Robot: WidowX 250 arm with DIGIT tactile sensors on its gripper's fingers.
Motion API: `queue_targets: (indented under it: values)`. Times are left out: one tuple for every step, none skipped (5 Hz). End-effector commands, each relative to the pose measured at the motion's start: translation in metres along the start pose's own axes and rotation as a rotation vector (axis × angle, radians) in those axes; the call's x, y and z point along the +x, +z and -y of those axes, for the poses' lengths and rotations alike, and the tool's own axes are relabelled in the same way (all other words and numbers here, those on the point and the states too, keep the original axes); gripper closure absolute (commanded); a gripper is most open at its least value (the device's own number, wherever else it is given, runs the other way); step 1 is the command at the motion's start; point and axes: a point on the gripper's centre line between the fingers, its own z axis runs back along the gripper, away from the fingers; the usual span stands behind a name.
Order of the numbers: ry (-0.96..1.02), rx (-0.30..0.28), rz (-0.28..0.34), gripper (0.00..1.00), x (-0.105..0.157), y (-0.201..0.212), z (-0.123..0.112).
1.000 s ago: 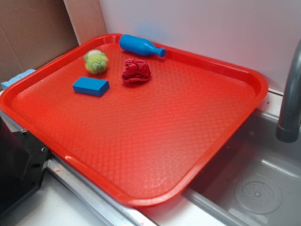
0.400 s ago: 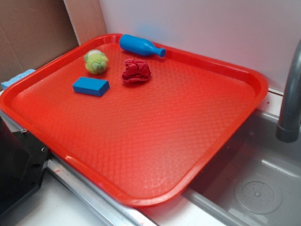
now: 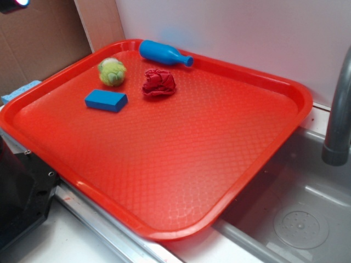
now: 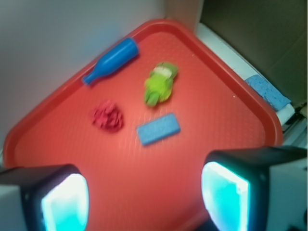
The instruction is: Grab the green animal.
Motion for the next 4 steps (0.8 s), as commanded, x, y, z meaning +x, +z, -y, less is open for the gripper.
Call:
queue_targets:
  values:
    - [0.174,0.076,0.162,0.00,0.035,-0.035,-0.007]
    - [0.226,0.133,0.192,0.00,0.046,-0.061,-0.013]
    - [0.257,0.173,0.205,0.00,0.053,-0.079,-0.016]
    - [0.282,0.227,0.216,0.00,0.065,-0.103,-0.024]
